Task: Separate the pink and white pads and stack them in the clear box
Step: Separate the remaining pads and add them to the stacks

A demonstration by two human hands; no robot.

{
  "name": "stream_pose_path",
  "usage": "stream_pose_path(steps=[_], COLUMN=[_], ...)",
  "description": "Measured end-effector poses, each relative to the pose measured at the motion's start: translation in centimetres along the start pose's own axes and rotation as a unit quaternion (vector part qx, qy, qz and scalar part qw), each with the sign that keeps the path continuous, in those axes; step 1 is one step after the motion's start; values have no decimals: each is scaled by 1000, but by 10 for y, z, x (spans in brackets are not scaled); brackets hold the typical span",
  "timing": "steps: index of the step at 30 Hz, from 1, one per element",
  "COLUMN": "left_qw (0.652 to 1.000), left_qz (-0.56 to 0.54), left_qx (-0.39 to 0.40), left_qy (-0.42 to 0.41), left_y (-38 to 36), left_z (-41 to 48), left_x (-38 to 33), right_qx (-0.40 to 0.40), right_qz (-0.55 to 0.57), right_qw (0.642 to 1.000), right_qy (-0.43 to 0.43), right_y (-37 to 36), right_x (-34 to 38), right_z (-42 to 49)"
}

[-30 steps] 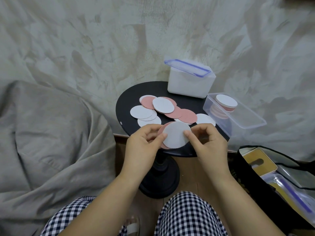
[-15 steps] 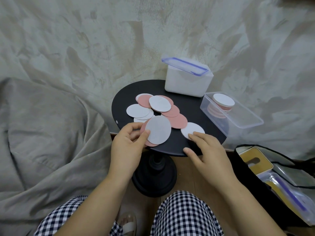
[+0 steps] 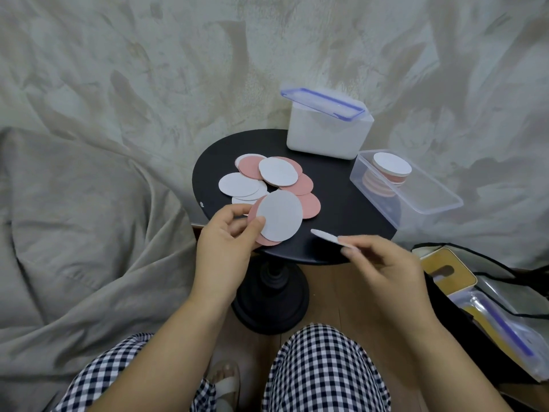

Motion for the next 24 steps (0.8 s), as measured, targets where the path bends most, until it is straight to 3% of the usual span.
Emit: stream_pose_path(steps=[5, 12, 16, 24], left_qw=[997, 991, 991, 954], left_qz=[-56, -55, -7, 209], left_qx=[45, 118, 130, 156], left_qy=[23, 28, 9, -147], left_y=[-10, -25, -33, -48], left_z=[-3, -7, -3, -1], left_x=[-2, -5, -5, -6], right_qx=[3, -20, -5, -26], right_qz=[151, 236, 221, 30], right_qw=[982, 958, 966, 999], right_qy=[-113, -160, -138, -21], right_y=[-8, -27, -30, -31], right_x=[-1, 7, 10, 7], right_z=[10, 21, 25, 24])
Point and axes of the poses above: each hand's wrist, its own z-axis towards the middle knuckle, its own y-axis out of the back of the hand, x = y × z, the point moved 5 cm from there along z, towards the middle knuckle, and after that the axes turned 9 degrees about -z, right-handed, at the moved point
